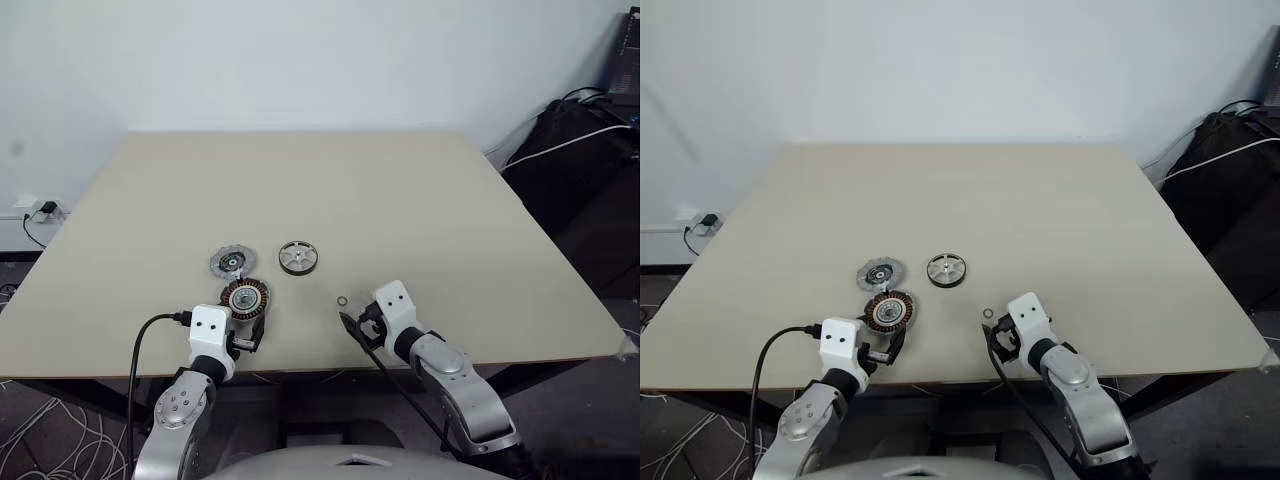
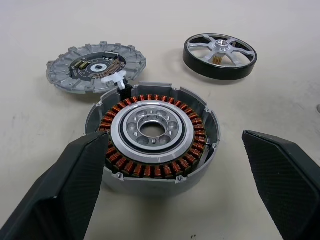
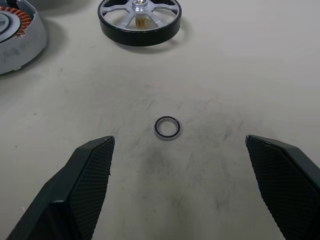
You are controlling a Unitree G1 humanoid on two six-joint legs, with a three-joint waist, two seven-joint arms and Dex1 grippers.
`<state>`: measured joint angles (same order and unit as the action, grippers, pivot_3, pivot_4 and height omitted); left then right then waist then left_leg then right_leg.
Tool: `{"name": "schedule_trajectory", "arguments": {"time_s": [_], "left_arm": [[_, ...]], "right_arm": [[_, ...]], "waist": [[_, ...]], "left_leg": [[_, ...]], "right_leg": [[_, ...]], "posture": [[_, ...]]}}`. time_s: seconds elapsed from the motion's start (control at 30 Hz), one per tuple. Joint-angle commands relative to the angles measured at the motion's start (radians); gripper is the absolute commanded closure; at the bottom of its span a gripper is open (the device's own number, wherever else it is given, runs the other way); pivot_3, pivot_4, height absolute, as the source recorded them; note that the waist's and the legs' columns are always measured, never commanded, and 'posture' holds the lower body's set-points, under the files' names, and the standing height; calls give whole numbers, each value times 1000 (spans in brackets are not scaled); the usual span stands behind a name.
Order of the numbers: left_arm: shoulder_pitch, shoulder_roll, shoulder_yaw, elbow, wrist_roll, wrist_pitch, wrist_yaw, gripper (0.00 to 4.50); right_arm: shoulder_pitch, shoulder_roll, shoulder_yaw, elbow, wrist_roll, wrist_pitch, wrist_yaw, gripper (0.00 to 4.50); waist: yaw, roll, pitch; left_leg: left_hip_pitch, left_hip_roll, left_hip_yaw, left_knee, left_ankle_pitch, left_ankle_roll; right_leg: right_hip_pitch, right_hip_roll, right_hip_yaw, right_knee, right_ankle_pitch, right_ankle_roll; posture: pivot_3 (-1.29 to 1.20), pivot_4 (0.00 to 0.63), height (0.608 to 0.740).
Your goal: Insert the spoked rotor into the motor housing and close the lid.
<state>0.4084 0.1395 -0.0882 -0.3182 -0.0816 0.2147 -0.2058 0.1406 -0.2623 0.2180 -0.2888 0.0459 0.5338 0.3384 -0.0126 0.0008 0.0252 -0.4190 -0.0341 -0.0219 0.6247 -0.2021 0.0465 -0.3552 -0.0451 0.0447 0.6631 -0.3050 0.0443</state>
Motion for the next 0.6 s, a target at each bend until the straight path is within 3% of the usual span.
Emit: {"name": "schedule_trajectory", "arguments": {"time_s": [0.03,0.6], "left_arm": [[0,2,-6,-48,-5,1,-5,0],[28,10,3,-43,-14,-15,-18,0]], "right_arm": [[-13,6,-5,-32,2,-16,-4,28],[-47,30,0,28,6,-22,-6,28]], "waist": [[0,0,0],[-1,0,0]], "left_leg": [[0,0,0,0,0,0],[0,0,0,0,0,0]], "right_leg": [[0,0,0,0,0,0],[0,0,0,0,0,0]], "posture": [[0,0,740],[0,0,740]]}}
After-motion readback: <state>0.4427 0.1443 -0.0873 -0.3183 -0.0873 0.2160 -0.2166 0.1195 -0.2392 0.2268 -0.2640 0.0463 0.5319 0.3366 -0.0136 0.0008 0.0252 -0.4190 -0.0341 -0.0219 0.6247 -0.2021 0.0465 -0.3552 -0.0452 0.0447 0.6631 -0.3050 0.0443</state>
